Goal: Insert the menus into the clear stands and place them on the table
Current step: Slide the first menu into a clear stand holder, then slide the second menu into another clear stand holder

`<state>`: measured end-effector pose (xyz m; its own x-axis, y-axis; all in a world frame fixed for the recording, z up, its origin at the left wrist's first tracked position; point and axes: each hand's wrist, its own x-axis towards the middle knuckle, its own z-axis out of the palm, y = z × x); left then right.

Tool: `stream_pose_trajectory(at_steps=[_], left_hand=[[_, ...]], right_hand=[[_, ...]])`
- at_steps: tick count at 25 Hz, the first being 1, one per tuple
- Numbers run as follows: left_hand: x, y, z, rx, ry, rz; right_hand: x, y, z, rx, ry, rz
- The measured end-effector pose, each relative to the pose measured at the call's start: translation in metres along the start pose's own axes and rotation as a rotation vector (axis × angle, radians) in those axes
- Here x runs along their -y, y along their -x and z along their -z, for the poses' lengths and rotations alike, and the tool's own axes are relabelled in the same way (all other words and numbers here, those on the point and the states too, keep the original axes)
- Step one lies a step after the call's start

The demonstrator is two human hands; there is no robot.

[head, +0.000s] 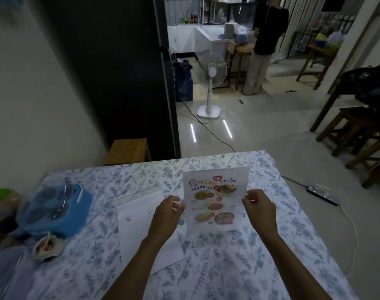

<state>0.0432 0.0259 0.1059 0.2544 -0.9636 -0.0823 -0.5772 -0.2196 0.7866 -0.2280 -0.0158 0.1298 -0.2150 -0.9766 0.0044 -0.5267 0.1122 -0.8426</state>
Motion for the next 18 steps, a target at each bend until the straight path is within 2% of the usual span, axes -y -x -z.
stream_pose_trajectory(at_steps=[4, 10, 18], left_hand=[[0.028, 0.03, 0.027, 0.007, 0.026, -0.007], [0.111, 0.08, 0.079, -0.081, 0.062, 0.114], [0.189, 0.12, 0.097, -0.114, 0.089, 0.28]], right_hand=[[0.015, 0.043, -0.03, 0.033, 0.041, 0.043], [0.041, 0.112, -0.124, 0.19, 0.089, 0.133], [0.023, 0.145, -0.201, 0.312, 0.167, 0.142]])
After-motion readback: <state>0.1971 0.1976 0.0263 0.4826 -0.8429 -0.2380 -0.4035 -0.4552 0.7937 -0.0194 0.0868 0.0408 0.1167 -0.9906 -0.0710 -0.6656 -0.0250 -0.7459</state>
